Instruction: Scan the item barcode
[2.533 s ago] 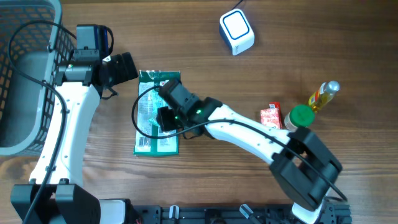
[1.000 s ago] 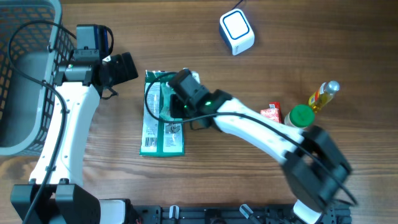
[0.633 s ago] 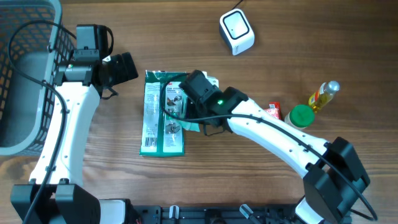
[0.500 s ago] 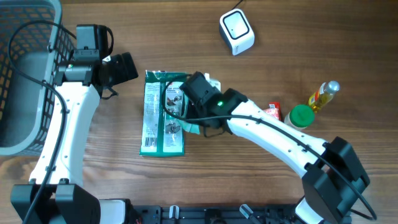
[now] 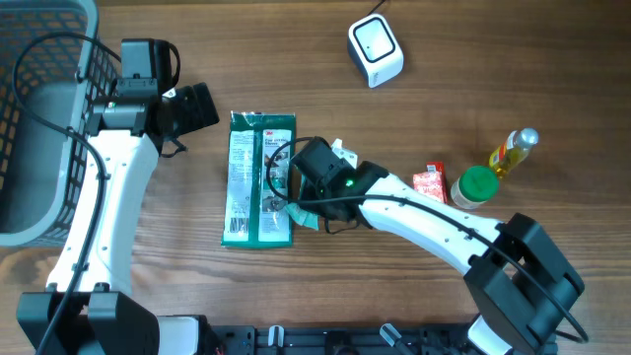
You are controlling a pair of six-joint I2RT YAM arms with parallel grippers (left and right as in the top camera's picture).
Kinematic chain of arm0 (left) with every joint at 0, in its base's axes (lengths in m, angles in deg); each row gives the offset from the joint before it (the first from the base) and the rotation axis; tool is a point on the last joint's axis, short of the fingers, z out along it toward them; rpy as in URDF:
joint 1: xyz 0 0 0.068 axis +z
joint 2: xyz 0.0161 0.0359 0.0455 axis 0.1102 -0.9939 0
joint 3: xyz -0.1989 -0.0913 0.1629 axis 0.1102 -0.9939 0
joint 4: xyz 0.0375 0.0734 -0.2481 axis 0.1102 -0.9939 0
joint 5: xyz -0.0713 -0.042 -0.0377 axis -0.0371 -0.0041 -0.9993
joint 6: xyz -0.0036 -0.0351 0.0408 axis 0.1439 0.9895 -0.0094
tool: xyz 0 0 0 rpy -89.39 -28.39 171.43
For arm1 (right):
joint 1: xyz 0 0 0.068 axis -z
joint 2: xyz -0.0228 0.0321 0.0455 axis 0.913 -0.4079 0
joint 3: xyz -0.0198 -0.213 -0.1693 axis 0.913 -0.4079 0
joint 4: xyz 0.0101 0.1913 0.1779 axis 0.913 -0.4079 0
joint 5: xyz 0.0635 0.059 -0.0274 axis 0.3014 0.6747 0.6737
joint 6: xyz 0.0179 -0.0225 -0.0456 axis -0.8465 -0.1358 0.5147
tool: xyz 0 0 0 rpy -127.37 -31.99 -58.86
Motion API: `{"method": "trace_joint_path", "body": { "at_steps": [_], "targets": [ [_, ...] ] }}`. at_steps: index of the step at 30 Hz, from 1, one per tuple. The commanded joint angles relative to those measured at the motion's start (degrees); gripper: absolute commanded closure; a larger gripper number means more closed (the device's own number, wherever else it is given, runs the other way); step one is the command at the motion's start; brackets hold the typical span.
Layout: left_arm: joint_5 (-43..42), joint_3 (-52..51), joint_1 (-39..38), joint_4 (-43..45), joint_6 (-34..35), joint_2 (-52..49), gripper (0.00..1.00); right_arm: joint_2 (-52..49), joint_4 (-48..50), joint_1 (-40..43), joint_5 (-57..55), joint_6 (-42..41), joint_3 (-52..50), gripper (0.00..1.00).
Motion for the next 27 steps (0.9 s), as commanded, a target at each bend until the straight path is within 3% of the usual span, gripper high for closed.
{"method": "trace_joint_path", "body": {
  "at_steps": [1, 15, 16, 17, 19, 20, 23, 27],
  "targets": [
    [0.31, 0.31, 0.33, 0.11, 0.52, -0.13, 0.00, -0.74, 0.76, -0.33, 0.94, -1.03, -0.52, 0.96],
    [0.31, 0.31, 0.33, 0.13, 0.52, -0.13, 0.00, -0.74, 0.87, -0.33, 0.90, -0.79, -0.52, 0.94],
    [0.31, 0.31, 0.33, 0.13, 0.52, -0.13, 0.00, -0.74, 0.85, -0.33, 0.90, -0.79, -0.52, 0.86],
    [0.31, 0.31, 0.33, 0.11, 0.52, -0.13, 0.00, -0.74, 0.83, -0.33, 0.76, -0.74, -0.52, 0.63],
    [0.22, 0.31, 0.33, 0.24, 0.55, -0.13, 0.00, -0.74, 0.81, -0.31, -0.09, 0.35, -0.52, 0.55],
    [0.24, 0.31, 0.33, 0.37, 0.55, -0.13, 0.00, -0.74, 0.85, -0.09, -1.40, 1.99, -0.52, 0.44],
    [-2.01, 0.31, 0.33, 1.44, 1.33, -0.13, 0.00, -0.74, 1.31, 0.24, -3.21, 5.92, -0.52, 0.44],
    [-14.23, 0.28, 0.33, -0.85, 3.13, -0.17, 0.00, -0.70, 1.68, 1.55, -2.69, 9.70, -0.50, 0.45]
  ]
}}
